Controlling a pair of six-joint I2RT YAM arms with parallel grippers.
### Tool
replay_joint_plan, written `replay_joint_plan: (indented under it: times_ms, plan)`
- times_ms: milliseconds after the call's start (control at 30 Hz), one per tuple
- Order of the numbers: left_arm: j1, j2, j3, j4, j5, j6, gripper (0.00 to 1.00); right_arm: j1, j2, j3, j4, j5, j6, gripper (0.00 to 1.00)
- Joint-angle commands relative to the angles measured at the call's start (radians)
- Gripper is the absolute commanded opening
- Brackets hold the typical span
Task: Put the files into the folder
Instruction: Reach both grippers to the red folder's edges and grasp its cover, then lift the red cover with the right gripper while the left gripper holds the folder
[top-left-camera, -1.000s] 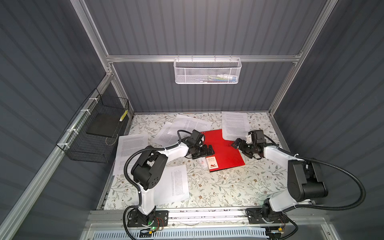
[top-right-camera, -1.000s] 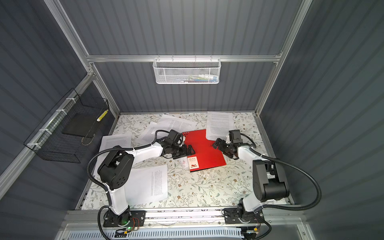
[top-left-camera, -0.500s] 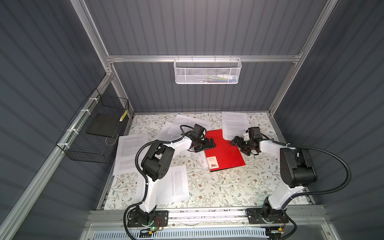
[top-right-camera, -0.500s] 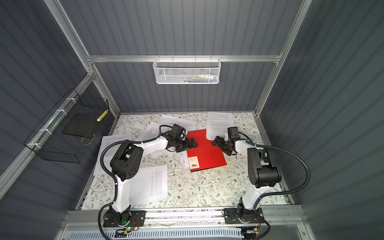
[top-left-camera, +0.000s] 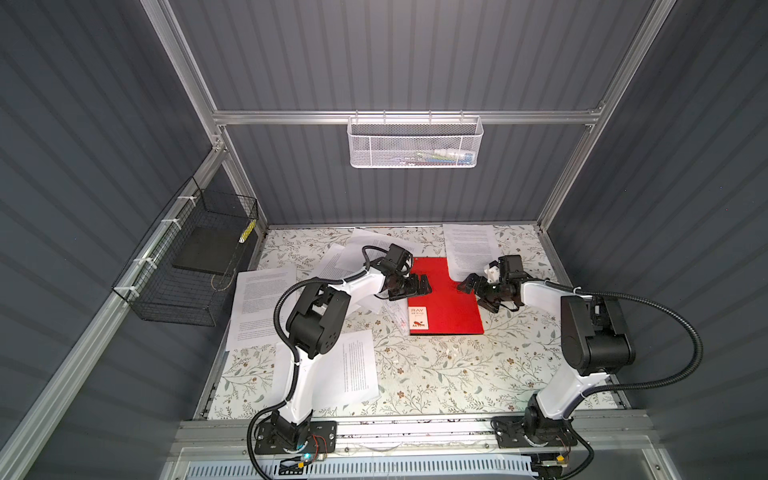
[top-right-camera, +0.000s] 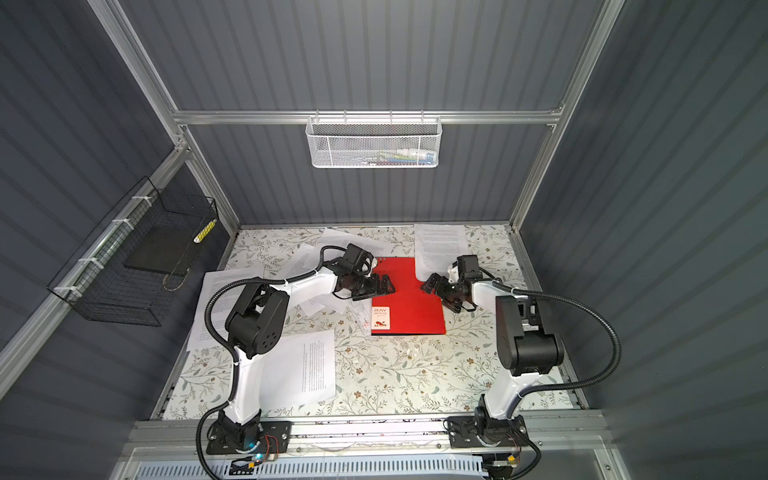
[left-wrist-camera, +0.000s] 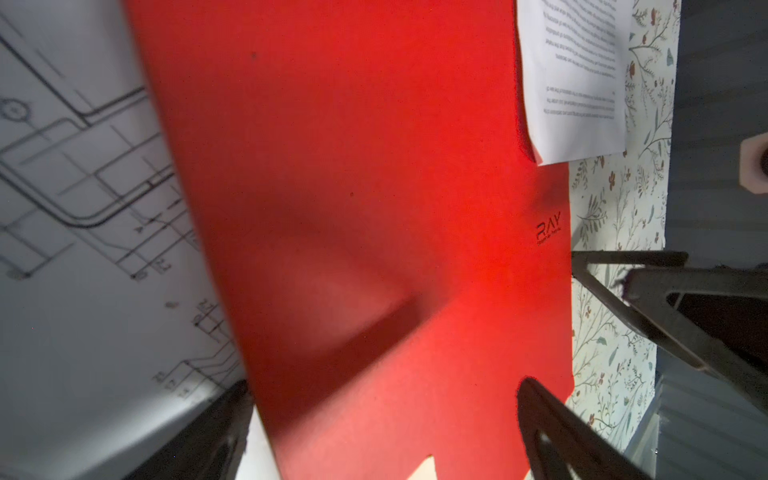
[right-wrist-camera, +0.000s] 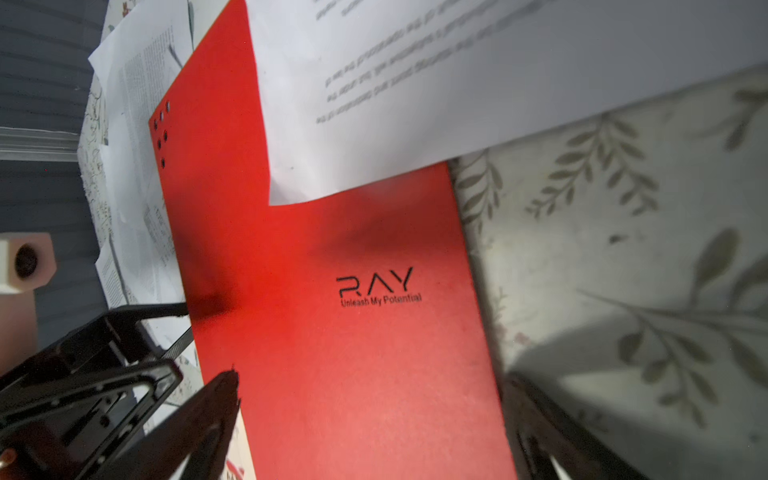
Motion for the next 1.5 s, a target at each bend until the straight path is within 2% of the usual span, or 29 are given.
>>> replay_joint_plan:
  times_ms: [0, 367, 533, 633, 833, 1067, 1200, 1467]
  plan:
    - [-0.006, 0.052, 0.015, -0.066, 0.029, 0.050, 1.00, 0.027, -0.084, -0.011, -0.004, -0.098, 0.002, 0.99]
    - [-0.004, 0.023, 0.005, -0.064, 0.082, 0.057, 1.00, 0.068, -0.183, -0.007, -0.005, -0.133, 0.008, 0.99]
    - [0.015, -0.018, -0.018, -0.036, 0.145, 0.024, 1.00, 0.094, -0.235, -0.033, 0.093, -0.284, 0.049, 0.98]
    - [0.025, -0.047, -0.033, -0.027, 0.163, 0.019, 1.00, 0.112, -0.278, -0.060, 0.122, -0.304, 0.064, 0.95]
    - [0.028, -0.109, -0.091, -0.013, 0.176, -0.008, 1.00, 0.142, -0.319, -0.098, 0.127, -0.286, 0.075, 0.75]
    - [0.026, -0.182, -0.193, 0.031, 0.183, -0.030, 1.00, 0.189, -0.292, -0.108, 0.147, -0.226, 0.063, 0.41]
    - [0.026, -0.196, -0.206, 0.029, 0.182, -0.024, 1.00, 0.203, -0.282, -0.108, 0.180, -0.225, 0.068, 0.26]
    - [0.027, -0.190, -0.206, 0.035, 0.194, -0.018, 1.00, 0.233, -0.262, -0.114, 0.242, -0.231, 0.038, 0.23]
